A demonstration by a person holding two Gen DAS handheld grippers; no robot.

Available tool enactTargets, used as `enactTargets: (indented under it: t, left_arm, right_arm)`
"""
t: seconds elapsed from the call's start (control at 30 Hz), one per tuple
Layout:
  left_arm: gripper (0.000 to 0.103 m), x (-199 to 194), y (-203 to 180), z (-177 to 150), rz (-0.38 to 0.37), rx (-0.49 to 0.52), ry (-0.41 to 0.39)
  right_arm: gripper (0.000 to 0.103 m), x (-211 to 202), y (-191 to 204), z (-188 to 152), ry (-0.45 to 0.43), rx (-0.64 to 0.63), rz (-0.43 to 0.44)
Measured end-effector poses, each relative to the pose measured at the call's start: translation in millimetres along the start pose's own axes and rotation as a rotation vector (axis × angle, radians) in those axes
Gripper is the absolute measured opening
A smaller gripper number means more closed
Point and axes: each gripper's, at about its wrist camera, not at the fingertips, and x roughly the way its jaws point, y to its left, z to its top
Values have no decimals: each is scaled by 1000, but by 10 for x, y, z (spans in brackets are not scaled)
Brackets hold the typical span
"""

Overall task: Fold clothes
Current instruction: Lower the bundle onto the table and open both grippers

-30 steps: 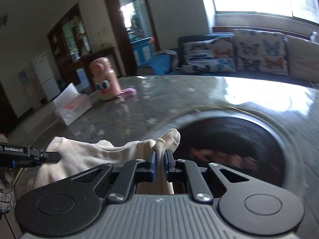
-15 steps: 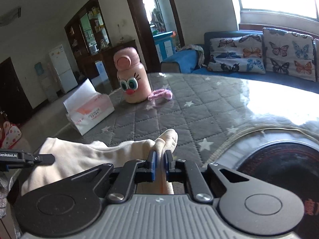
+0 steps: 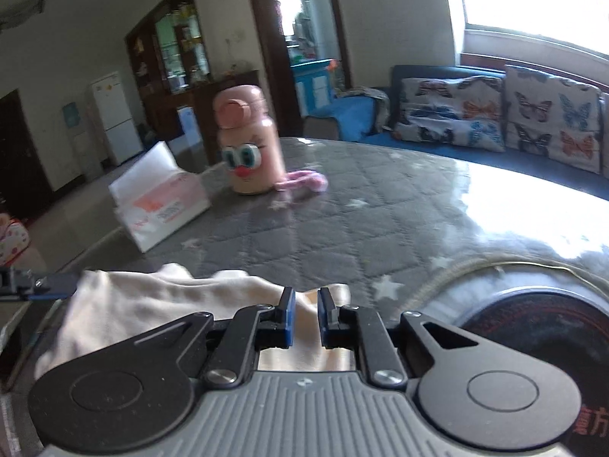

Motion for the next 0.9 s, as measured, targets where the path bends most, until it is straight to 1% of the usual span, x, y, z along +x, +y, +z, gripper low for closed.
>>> enactTargets:
  t: [0.03, 0.1, 0.17, 0.23, 0.27, 0.33, 0.47, 0.53, 0.67, 0.9]
  left_arm:
    - [79, 28, -14, 14, 9, 1, 3]
    - [84, 89, -44, 39, 30, 8, 9]
    - [87, 153, -70, 61, 47, 17, 13]
    - [92, 218, -111, 80, 61, 31, 17]
    - [93, 256, -140, 87, 69, 44, 16]
    - [96, 332, -186, 99, 95, 70, 16]
    - [97, 495, -243, 101, 130, 111, 36]
    - [97, 574, -264, 91, 150, 129, 53]
    - [99, 699, -283, 58, 187, 162, 63]
    - [100, 836, -252, 36, 204, 164, 92]
  right_arm:
    - [13, 24, 42, 11, 3, -10, 16]
    - [13, 68, 92, 16, 11, -18, 30]
    - [14, 115, 130, 25, 19, -27, 36]
    - [18, 174, 175, 36, 28, -34, 44]
    - [20, 211, 202, 44, 35, -37, 51]
    - [20, 256, 238, 52, 35, -50, 51]
    - [20, 387, 304, 71, 48, -63, 57]
    - [20, 448, 326, 76, 57, -71, 53]
    - [21, 553, 351, 63, 72, -91, 42]
    - [25, 639, 394, 43, 69, -119, 33]
